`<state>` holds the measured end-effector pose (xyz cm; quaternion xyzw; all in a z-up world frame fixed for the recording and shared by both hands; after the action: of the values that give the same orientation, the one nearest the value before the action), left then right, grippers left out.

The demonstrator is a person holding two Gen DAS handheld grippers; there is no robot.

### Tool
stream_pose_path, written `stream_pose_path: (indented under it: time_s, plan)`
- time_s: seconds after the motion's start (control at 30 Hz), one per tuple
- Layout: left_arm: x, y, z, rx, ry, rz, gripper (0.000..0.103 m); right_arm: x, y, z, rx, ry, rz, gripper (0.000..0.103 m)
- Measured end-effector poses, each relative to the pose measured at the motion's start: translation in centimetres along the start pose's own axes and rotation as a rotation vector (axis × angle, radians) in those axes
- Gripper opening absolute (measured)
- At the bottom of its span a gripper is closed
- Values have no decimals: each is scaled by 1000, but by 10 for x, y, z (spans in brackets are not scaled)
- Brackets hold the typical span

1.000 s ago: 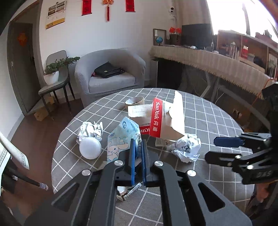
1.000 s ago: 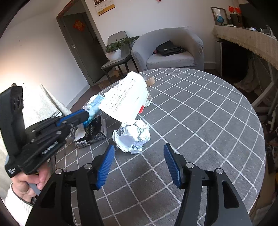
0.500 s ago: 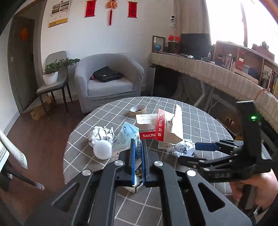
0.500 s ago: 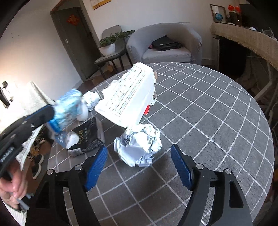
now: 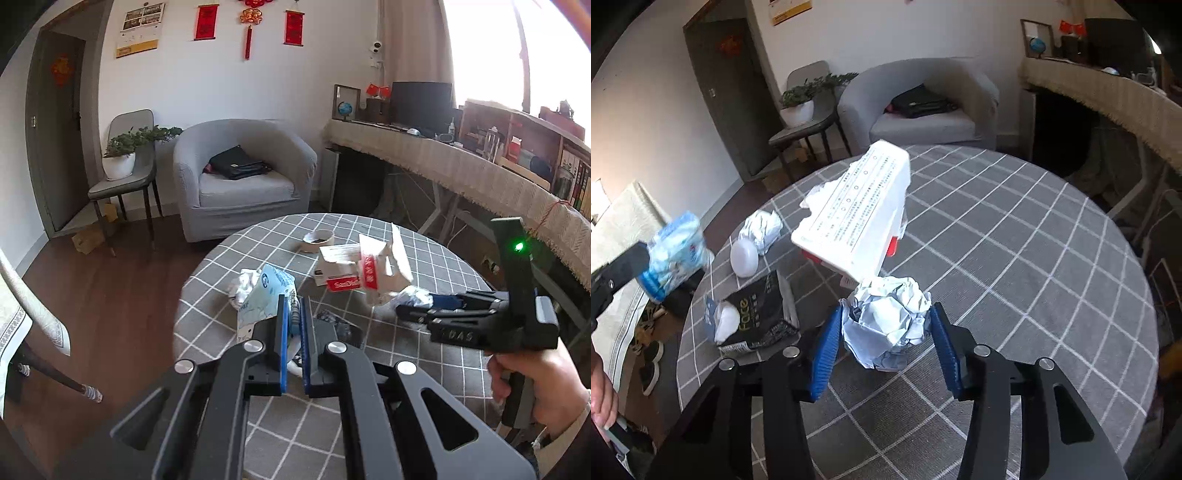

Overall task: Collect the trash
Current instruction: 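Grasp the crumpled foil ball with the right gripper while the left gripper grasps the wipes pack, then carry the foil ball and wipes pack to the green bin and release them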

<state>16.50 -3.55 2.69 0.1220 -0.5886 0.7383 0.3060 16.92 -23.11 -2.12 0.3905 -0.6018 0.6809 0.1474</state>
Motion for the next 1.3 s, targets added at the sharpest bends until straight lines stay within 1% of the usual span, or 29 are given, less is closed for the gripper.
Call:
stream_pose_path:
  time_s: [0.17, 0.4, 0.5, 0.57, 0.6, 0.8, 0.9, 1.0, 1.1, 1.17, 1.3]
  plan:
    - [5, 0, -15, 15, -13, 0, 7, 13, -6, 1, 6, 50, -3, 49]
    - [10, 2, -41, 34, -49, -11, 7, 29, -21, -11, 43, 47, 29, 49]
    - [13, 3, -54, 48, -67, -14, 5, 29, -27, -29, 72, 5, 36, 49]
    - [15, 3, -63, 57, -78, -14, 5, 28, -32, -41, 95, -4, 36, 49]
    - [17, 3, -68, 64, -81, -14, 1, 28, -34, -48, 104, -12, 39, 49]
    - [18, 10, -92, 90, -95, -36, 0, 32, -49, -83, 153, -48, 74, 48]
    - [16, 15, -103, 89, -113, -50, 0, 33, -54, -100, 182, -82, 82, 47]
    - [19, 19, -112, 95, -122, -59, 0, 30, -58, -116, 197, -111, 83, 47]
    - [21, 24, -122, 80, -148, -64, 0, 25, -61, -133, 220, -136, 80, 47]
    - [20, 28, -131, 92, -156, -78, 0, 22, -63, -143, 227, -155, 78, 47]
    - [19, 37, -156, 115, -186, -101, 0, 18, -64, -168, 250, -230, 75, 47]
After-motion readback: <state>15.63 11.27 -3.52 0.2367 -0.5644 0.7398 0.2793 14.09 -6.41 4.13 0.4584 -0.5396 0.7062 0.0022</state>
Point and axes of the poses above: each gripper's, at about its wrist camera, not at the fingertips, and x roughly against the way its jaws point, z to its right, y to its underside, the point moved 4 cm from there along -x, roughly the way its jaws point, and after that the axes turned 15 degrees about x, right-handed, at the moved point
